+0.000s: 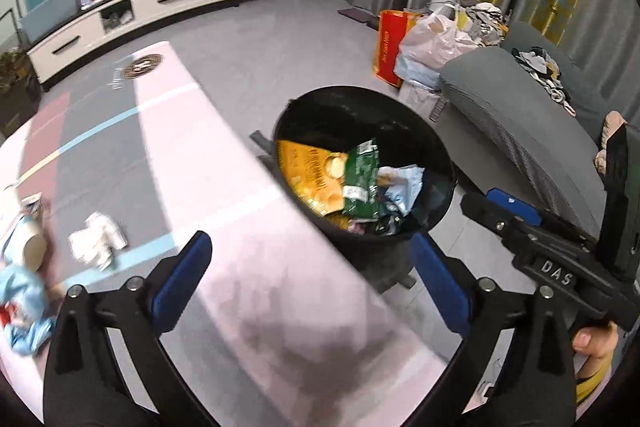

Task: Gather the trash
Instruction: 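Move both open tools back from the bin toward the trash pile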

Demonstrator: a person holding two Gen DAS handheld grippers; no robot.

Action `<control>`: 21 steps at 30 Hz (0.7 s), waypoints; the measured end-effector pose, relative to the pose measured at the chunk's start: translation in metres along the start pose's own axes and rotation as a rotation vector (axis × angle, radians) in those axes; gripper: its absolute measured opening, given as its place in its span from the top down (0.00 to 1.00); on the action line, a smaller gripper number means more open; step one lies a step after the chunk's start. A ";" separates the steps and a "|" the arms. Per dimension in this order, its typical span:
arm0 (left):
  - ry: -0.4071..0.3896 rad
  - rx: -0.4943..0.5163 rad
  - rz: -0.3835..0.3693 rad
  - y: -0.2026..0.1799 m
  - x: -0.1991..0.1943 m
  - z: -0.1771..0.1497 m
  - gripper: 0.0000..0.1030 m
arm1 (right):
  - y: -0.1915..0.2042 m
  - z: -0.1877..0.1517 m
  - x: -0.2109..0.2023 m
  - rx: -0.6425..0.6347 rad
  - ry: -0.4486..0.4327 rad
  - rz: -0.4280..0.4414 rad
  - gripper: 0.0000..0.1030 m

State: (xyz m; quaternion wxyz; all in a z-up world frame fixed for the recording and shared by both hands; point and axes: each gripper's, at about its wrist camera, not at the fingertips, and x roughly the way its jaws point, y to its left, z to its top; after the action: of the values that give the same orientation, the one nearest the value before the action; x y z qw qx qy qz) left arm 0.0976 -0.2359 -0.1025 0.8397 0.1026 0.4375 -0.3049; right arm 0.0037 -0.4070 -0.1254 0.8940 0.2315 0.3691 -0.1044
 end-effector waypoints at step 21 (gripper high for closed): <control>-0.095 -0.431 0.072 0.146 -0.118 -0.114 0.03 | 0.140 -0.035 -0.017 -0.234 0.076 0.122 0.40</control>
State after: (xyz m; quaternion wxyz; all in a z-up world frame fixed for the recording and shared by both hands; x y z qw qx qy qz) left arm 0.0583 -0.0200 -0.0903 0.8723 -0.0781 0.4484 -0.1789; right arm 0.0204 -0.2673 -0.0884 0.9050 0.1516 0.3974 0.0026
